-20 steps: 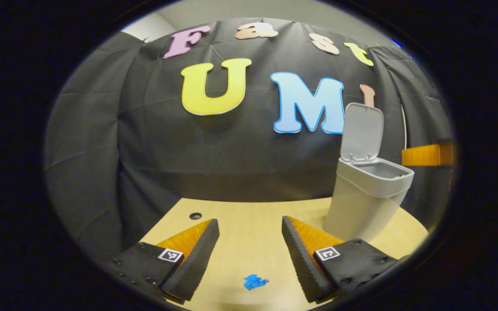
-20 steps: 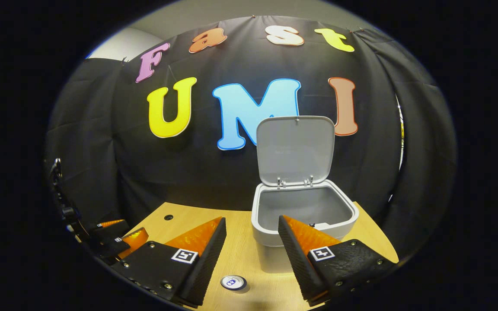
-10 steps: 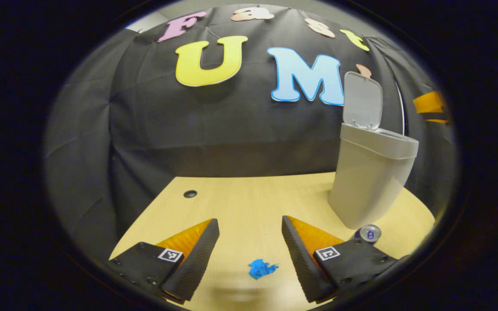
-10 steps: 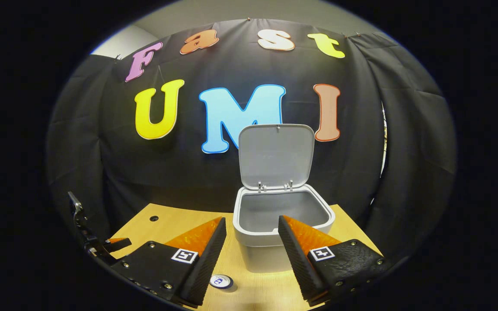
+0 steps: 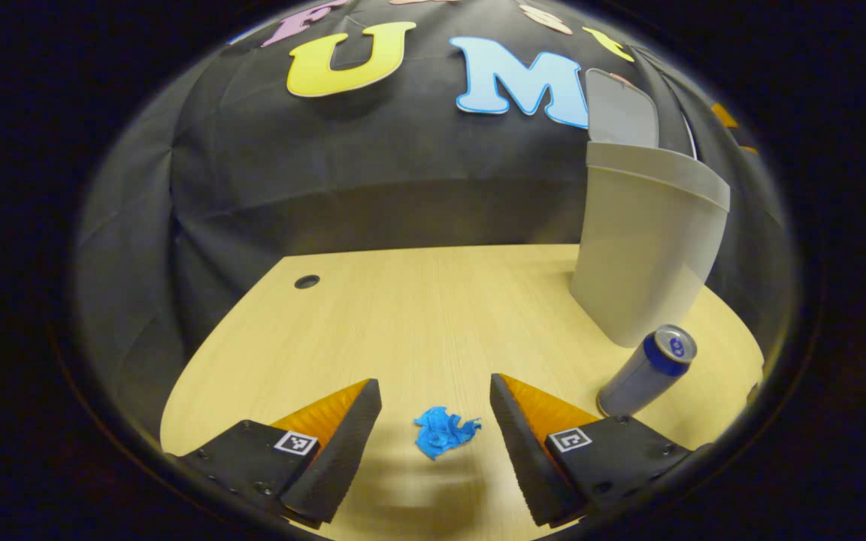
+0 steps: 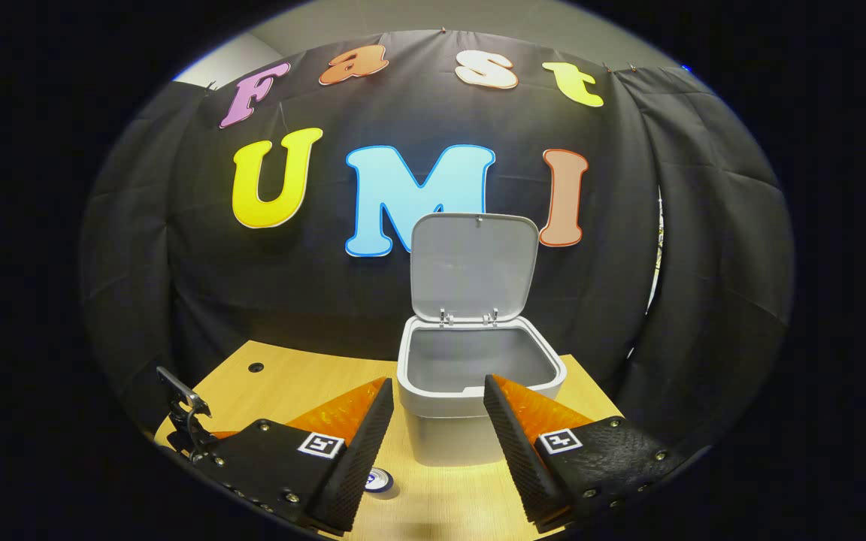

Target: Press the lid of the desktop garbage bin to open it, pick up the crumpled paper on the desktop and throw it into the bin, then pick up the pop can on the desktop and drop it into the bin, and finally close the garbage bin lid.

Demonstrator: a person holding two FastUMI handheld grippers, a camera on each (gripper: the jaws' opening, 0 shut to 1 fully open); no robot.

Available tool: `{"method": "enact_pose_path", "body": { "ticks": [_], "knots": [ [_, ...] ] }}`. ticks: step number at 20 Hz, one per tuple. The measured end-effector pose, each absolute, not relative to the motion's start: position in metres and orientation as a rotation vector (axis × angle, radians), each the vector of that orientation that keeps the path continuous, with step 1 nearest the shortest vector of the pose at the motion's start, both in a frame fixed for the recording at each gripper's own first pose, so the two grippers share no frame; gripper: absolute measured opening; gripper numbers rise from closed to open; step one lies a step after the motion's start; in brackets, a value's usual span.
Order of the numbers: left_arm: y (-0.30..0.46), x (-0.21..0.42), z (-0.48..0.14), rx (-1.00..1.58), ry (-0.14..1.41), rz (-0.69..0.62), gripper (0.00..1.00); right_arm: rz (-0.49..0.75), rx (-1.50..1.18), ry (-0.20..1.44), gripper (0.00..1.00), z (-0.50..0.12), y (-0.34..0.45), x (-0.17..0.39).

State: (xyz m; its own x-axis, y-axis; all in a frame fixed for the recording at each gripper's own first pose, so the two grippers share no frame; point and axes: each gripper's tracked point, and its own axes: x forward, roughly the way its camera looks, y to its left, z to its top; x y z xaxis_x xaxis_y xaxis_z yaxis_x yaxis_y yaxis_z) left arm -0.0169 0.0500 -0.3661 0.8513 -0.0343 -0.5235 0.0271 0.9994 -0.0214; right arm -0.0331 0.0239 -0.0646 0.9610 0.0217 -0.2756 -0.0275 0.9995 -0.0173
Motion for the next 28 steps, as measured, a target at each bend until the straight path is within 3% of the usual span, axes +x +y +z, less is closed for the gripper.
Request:
{"method": "enact_pose_path", "body": {
  "ticks": [14,19,23,25,27,28],
  "knots": [
    [0.047,-0.018,-0.423,-0.060,0.660,-0.004,0.95,0.007,-0.065,0.330,0.79,-0.077,0.017,-0.036],
    [0.041,-0.014,-0.426,-0.067,0.668,-0.014,0.69,0.011,-0.071,0.339,0.79,-0.081,0.019,-0.034],
    [0.042,-0.015,-0.427,-0.076,0.672,-0.002,0.39,0.010,-0.077,0.344,0.79,-0.084,0.017,-0.033],
    [0.042,-0.015,-0.427,-0.075,0.673,0.000,0.43,0.010,-0.082,0.348,0.79,-0.085,0.017,-0.032],
    [0.045,-0.011,-0.424,-0.071,0.661,0.017,0.26,0.010,-0.083,0.348,0.79,-0.086,0.017,-0.033],
    [0.044,-0.011,-0.424,-0.071,0.663,0.018,0.26,0.010,-0.084,0.348,0.79,-0.085,0.016,-0.033]
  ]
}}
